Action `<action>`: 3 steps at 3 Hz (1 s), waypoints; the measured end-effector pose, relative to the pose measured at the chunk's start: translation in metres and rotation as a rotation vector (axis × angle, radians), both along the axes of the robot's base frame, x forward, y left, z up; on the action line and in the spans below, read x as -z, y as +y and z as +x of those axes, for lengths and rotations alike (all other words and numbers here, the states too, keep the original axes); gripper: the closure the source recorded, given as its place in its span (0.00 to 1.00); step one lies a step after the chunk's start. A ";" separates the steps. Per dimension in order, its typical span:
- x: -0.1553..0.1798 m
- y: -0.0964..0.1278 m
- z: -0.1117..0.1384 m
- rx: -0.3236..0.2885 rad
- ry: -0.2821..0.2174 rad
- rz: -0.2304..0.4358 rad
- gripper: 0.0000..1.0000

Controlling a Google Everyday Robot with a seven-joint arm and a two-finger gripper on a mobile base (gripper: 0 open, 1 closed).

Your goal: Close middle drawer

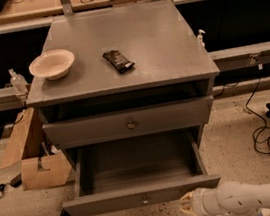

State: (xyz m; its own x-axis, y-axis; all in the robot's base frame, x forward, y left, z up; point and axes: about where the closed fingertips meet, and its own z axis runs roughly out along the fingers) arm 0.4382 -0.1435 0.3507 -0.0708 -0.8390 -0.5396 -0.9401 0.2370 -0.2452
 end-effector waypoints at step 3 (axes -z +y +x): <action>0.006 0.032 0.070 -0.030 -0.019 -0.001 1.00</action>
Offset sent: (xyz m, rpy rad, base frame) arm 0.1600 0.0723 -0.0097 -0.0065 -0.0461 0.0704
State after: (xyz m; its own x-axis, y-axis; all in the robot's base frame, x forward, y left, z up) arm 0.5078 -0.1116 0.3450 -0.0356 -0.8411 -0.5397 -0.9418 0.2089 -0.2635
